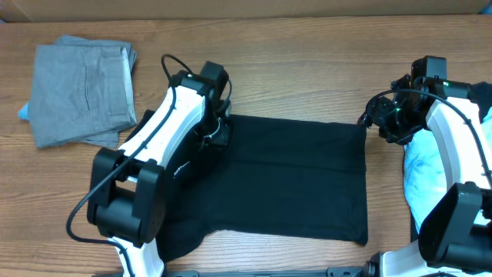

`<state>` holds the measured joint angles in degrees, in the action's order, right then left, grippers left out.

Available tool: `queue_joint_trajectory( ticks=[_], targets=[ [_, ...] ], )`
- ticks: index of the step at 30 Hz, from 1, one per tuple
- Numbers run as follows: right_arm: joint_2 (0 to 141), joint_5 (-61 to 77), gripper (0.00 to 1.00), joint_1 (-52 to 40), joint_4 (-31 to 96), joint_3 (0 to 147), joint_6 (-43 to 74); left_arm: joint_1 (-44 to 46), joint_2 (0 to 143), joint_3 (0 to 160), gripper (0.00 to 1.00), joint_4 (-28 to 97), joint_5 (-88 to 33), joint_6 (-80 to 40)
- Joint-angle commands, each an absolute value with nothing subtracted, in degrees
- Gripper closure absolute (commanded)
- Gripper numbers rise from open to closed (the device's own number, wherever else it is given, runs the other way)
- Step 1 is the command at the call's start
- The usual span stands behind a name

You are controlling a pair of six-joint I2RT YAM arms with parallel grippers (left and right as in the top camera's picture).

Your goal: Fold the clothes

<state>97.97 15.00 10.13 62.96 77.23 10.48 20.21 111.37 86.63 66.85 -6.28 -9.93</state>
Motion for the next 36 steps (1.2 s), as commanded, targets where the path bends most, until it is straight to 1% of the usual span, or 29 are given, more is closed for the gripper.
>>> queue_joint_trajectory(
  ticks=[1,5,11,12,15,19,21,23,25,26,28,29,30,32,33,34,36],
  targets=[
    [97.32,15.07,0.33,10.41,62.65,77.08,10.20,20.08,110.65,85.97,0.60,64.82,1.56,-7.90],
    [97.32,15.07,0.34,10.41,62.67,77.08,10.20,21.12,112.14,81.93,0.59,61.21,-0.19,-7.70],
    [97.32,15.07,0.34,10.41,62.61,77.08,10.20,23.09,112.81,77.60,0.90,57.78,-5.65,-7.75],
    [97.32,15.07,0.34,10.41,62.59,77.08,10.20,23.42,112.81,77.32,0.92,57.34,-5.65,-7.77],
    [97.32,15.09,0.33,10.41,62.61,77.08,10.20,24.53,112.81,77.03,0.96,56.42,-6.83,-7.92],
    [97.32,15.09,0.34,10.41,62.61,77.08,10.20,25.15,112.77,78.19,0.96,57.71,-7.66,-7.97],
    [97.32,15.14,0.34,10.41,62.17,77.08,10.22,24.99,112.71,80.82,0.95,60.62,-5.89,-9.04],
    [97.30,15.16,0.34,10.41,61.28,77.10,10.20,24.36,112.42,85.30,0.90,64.45,-2.87,-10.39],
    [97.30,15.68,0.41,10.41,60.34,77.10,10.22,23.59,111.96,90.08,0.79,67.51,-0.47,-10.44],
    [97.30,16.29,0.44,10.41,59.88,77.08,10.22,23.11,111.79,92.40,0.72,68.55,0.71,-10.44],
    [97.32,17.32,0.57,9.93,58.94,77.08,10.28,21.50,111.63,96.77,0.60,69.73,2.74,-10.31],
    [97.38,17.26,0.65,9.58,58.65,77.08,10.44,20.49,111.63,98.24,0.58,69.87,3.66,-10.26],
    [97.49,17.26,0.71,9.19,58.50,77.08,10.46,19.42,111.63,99.04,0.59,69.78,4.40,-10.11],
    [98.17,17.23,0.82,8.16,58.67,77.06,10.74,16.58,111.66,99.22,0.69,69.17,4.99,-9.85],
    [98.63,17.23,0.86,7.66,58.74,76.93,10.94,15.11,111.94,98.94,0.76,68.93,4.86,-9.69],
    [99.11,17.19,0.88,7.14,58.74,76.69,11.44,13.67,112.20,98.50,0.86,68.71,4.43,-9.63],
    [100.36,16.56,0.90,6.20,58.00,75.75,12.80,10.87,112.86,96.88,0.93,67.24,2.74,-8.60]
  ],
)
